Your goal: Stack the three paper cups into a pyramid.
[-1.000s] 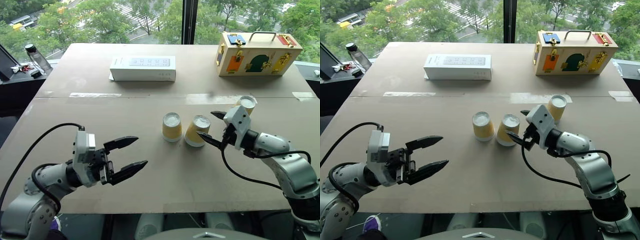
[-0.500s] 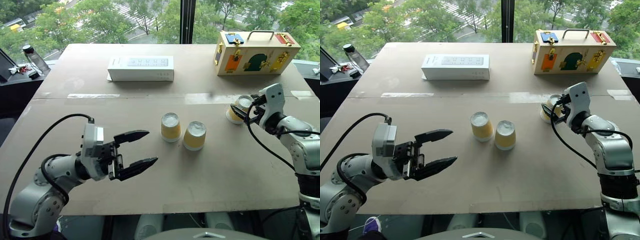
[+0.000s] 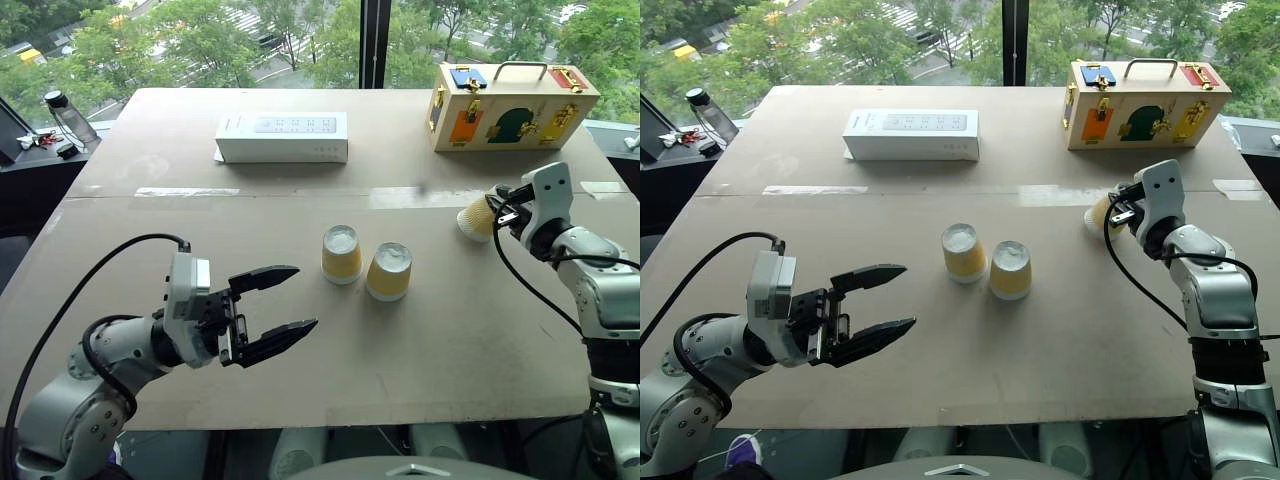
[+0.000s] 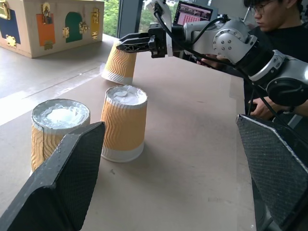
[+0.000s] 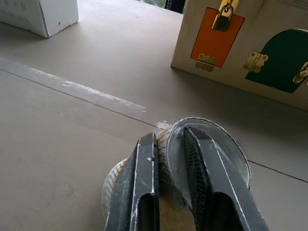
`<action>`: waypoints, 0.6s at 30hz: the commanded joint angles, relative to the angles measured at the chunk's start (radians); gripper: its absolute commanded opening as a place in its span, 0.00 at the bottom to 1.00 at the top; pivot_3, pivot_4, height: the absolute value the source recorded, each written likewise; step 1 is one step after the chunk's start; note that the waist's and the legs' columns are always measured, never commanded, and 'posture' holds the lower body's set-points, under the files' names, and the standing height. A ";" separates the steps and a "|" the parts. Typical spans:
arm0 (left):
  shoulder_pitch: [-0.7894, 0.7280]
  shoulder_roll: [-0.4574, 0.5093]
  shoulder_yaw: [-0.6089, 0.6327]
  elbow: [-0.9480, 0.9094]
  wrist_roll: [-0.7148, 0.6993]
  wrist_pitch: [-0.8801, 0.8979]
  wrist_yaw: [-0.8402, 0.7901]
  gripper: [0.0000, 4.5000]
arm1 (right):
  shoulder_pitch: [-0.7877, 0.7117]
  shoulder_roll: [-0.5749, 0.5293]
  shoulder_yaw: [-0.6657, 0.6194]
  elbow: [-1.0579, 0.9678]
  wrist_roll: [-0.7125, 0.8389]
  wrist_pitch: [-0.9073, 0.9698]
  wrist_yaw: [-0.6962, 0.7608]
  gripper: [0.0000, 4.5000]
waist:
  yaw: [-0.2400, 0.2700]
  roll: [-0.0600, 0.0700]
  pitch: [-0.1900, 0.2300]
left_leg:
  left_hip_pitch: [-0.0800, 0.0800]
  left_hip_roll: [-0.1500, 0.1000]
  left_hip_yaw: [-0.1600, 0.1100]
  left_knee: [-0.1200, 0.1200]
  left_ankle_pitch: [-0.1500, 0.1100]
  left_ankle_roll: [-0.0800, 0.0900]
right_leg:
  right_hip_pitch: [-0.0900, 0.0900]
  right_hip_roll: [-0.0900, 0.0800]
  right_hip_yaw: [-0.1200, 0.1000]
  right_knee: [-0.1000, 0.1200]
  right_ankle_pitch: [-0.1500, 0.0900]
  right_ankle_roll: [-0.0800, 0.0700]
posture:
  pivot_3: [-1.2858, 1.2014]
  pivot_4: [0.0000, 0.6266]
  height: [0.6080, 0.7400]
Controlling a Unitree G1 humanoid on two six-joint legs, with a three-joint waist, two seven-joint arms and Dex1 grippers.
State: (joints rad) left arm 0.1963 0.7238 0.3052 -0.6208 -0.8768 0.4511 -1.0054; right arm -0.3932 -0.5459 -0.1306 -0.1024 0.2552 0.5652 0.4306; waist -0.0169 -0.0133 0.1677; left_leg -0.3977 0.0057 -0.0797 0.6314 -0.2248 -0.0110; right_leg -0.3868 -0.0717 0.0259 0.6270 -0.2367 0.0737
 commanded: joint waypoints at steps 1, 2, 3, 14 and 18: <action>-0.016 0.007 0.003 -0.023 -0.012 -0.006 0.001 1.00 | 0.017 -0.009 -0.003 -0.064 0.008 -0.033 0.032 0.00 | 0.001 0.000 0.000 | 0.000 0.000 0.000 0.000 0.000 0.000 | 0.000 0.000 0.000 0.000 0.000 0.000 | 0.52 0.24 1.00; -0.018 0.006 0.000 -0.023 -0.011 -0.007 0.000 1.00 | 0.020 -0.007 -0.008 -0.075 0.014 -0.029 0.034 0.00 | 0.001 0.000 0.000 | 0.000 0.000 0.000 0.000 0.000 0.000 | 0.000 0.000 0.000 0.000 0.000 0.000 | 0.52 0.24 1.00; -0.021 0.005 -0.002 -0.022 -0.010 -0.007 0.000 1.00 | 0.025 -0.014 -0.010 -0.088 0.015 -0.040 0.048 0.00 | 0.001 0.000 0.000 | 0.000 0.000 0.000 0.000 0.000 0.000 | 0.000 0.000 0.000 0.000 0.000 0.000 | 0.52 0.24 1.00; -0.026 0.001 -0.017 -0.020 -0.009 -0.006 0.002 1.00 | 0.024 -0.080 -0.055 -0.159 0.043 0.003 0.080 0.78 | 0.001 0.000 0.000 | 0.000 0.000 0.000 0.000 0.000 0.000 | 0.000 0.000 0.000 0.000 0.000 0.000 | 0.52 0.24 1.00; -0.025 0.000 -0.020 -0.021 -0.009 -0.008 0.005 1.00 | 0.010 -0.053 -0.050 -0.119 0.061 0.050 0.058 0.99 | 0.001 0.000 0.000 | 0.000 0.000 0.000 0.000 0.000 0.000 | 0.000 0.000 0.000 0.000 0.000 0.000 | 0.52 0.24 1.00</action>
State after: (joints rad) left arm 0.1734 0.7227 0.2761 -0.6206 -0.8763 0.4511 -1.0017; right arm -0.3647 -0.6082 -0.1492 -0.2146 0.2993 0.5963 0.5035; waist -0.0157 -0.0129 0.1680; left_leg -0.3980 0.0057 -0.0797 0.6314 -0.2248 -0.0111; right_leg -0.3869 -0.0717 0.0259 0.6269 -0.2368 0.0737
